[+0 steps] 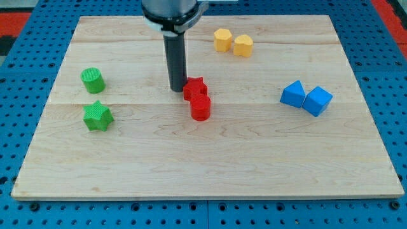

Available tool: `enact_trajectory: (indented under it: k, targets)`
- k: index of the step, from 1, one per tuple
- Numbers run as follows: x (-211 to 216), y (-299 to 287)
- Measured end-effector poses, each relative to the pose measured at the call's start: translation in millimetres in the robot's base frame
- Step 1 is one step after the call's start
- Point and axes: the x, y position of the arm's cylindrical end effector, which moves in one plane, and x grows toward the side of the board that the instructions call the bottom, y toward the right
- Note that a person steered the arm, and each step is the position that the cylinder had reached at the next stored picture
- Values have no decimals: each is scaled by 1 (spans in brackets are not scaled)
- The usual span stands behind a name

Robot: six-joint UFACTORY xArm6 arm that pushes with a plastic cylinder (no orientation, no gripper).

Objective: Move green circle parallel to the green star

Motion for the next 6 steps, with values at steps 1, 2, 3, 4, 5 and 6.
enact_trajectory:
  k: [1, 2, 3, 4, 5, 6]
  targets:
    - [26, 11]
    - [59, 43]
    - [83, 81]
    - [94, 105]
    - [69, 96]
    - [70, 135]
